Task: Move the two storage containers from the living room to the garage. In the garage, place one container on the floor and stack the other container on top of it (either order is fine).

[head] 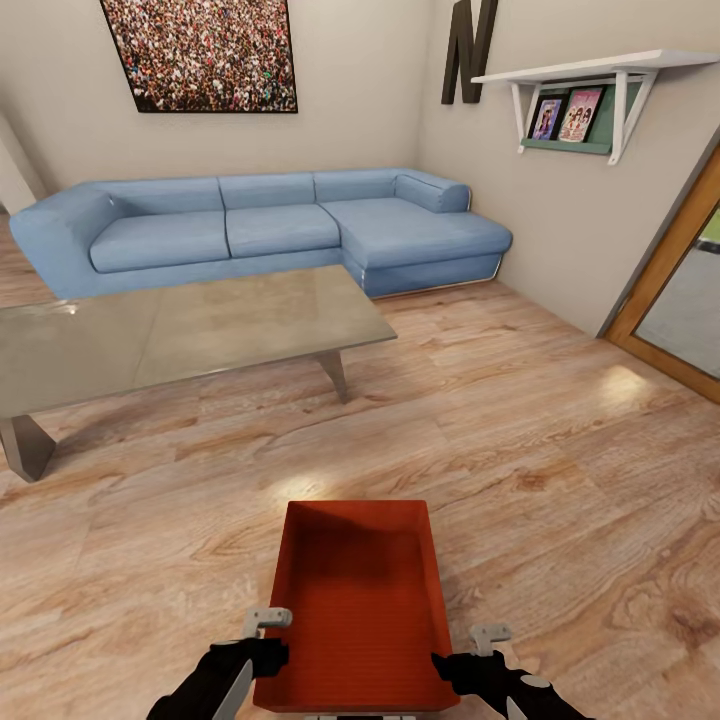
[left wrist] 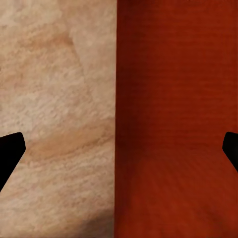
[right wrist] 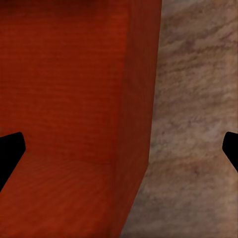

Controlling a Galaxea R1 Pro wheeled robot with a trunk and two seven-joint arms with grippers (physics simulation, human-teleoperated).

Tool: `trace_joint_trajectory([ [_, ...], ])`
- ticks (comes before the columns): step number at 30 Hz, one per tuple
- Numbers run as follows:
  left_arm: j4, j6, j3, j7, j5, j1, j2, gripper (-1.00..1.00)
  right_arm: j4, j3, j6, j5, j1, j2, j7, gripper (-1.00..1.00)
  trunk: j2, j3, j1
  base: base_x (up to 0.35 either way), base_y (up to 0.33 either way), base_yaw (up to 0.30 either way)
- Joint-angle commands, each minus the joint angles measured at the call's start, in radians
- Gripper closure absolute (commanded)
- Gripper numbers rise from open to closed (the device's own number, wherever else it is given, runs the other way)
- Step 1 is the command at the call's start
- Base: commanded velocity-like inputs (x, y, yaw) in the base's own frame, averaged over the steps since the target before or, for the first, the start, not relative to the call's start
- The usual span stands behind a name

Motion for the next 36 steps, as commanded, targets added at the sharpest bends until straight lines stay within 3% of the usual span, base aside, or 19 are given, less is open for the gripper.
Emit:
trace_joint_trajectory([
  [1,-0.002,0.005,-0.005,0.009,0.011,0.0,0.001,-1.0,0.001,0.007,-0.003,-0.009,-0.001,-0.001,0.002,-1.0,0.0,-0.001,0.0,0.0,0.0,0.0],
  [5,0.0,0.006,-0.005,0.008,0.012,-0.004,0.0,-1.0,0.001,0.007,-0.003,-0.009,-0.001,-0.001,0.002,-1.0,0.0,-0.001,0.0,0.0,0.0,0.0],
  [12,0.003,0.008,-0.005,0.007,0.013,-0.005,-0.001,-1.0,0.001,0.008,-0.003,-0.009,-0.001,-0.001,0.001,-1.0,-0.049,-0.023,0.027,0.0,0.0,0.0],
  [36,0.009,0.061,-0.005,0.004,0.013,-0.012,-0.001,-1.0,0.001,0.008,-0.005,-0.008,-0.001,-0.001,-0.01,-1.0,-0.063,-0.029,0.034,0.0,0.0,0.0],
])
